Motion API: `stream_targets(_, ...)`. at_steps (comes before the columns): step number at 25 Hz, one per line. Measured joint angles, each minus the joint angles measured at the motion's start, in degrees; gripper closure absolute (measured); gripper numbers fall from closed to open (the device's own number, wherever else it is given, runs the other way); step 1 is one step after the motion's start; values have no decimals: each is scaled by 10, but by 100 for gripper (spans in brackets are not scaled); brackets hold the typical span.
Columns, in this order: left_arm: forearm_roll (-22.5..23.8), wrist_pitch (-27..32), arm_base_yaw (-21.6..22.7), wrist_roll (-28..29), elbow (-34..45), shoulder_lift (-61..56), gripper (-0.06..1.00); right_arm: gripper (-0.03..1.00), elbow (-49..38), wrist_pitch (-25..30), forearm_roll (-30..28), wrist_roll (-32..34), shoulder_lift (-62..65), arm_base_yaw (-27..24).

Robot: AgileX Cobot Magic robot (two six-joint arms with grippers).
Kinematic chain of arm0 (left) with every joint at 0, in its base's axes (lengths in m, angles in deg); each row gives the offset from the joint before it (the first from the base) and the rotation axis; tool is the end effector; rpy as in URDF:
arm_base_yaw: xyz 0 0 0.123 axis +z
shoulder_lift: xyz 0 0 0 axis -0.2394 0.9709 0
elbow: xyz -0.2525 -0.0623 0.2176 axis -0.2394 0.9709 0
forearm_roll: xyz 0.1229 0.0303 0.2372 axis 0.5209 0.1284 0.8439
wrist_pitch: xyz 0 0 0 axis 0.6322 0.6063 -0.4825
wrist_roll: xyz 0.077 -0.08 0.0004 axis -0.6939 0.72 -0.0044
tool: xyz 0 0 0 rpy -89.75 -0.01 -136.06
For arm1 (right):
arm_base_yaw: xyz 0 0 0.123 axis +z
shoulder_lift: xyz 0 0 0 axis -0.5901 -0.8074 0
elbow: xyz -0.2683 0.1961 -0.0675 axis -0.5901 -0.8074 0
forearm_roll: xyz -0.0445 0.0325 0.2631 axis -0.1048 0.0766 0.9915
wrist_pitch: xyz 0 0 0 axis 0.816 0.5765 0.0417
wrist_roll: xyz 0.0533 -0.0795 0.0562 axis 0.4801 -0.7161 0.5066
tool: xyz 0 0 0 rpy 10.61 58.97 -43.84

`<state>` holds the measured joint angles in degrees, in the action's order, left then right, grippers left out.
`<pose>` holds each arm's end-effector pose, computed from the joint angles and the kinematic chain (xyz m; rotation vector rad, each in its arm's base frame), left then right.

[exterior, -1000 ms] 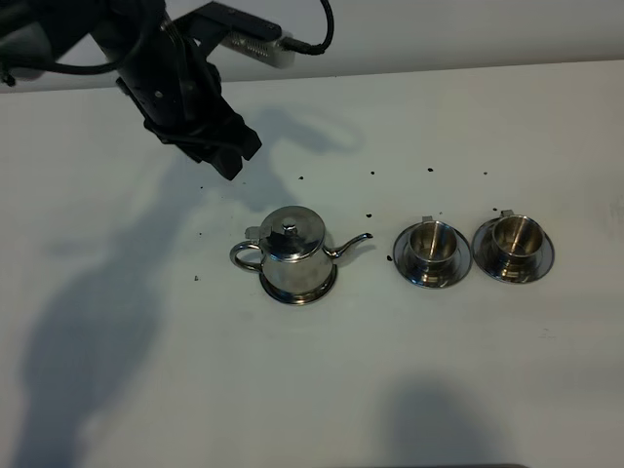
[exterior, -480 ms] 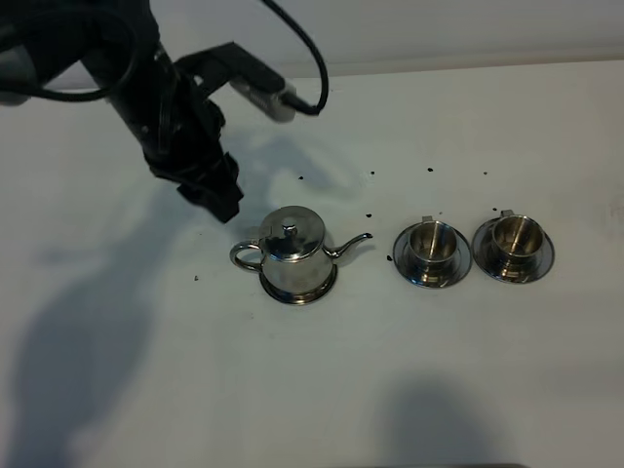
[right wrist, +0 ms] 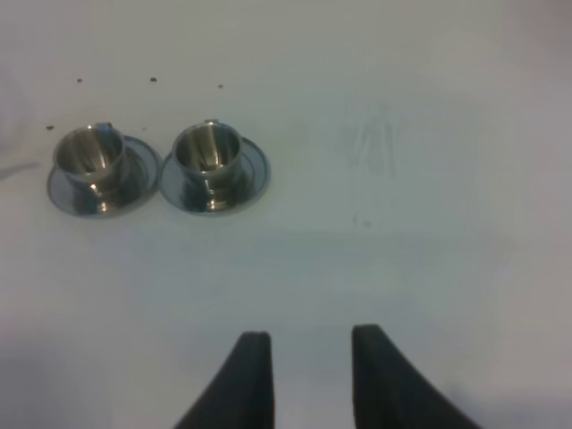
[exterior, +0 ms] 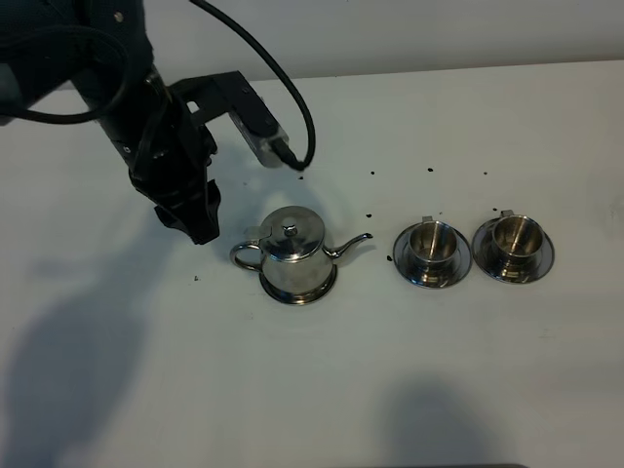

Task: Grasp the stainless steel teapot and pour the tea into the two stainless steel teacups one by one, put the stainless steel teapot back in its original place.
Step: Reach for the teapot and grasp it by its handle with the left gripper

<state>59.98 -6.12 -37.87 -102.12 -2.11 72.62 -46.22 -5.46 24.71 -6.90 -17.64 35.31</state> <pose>0.3743 -0.1749 0.2866 1.5713 2.5270 -0.0660 -0.0270 0.0105 0.2738 -0.0499 2.0473 0.0789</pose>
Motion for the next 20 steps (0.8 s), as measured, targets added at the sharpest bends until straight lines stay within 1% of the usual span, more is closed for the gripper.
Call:
stream_targets(3,25,0,-17,-4,0,3,54,75,0,0,0,0,0,0)
stream_targets(7,33,0,-24,-9,0,26,56,75,0,0,0,-1,0,0)
stream_targets(11,47,0,-30,-17,-3,51,57,75,0,0,0,-1,0,0)
stream_targets(17,52,0,-31,-17,-24,81,57,75,0,0,0,-1,0,0)
stream_targets(20,70,0,-37,-20,-29,87,57,75,0,0,0,-1,0,0)
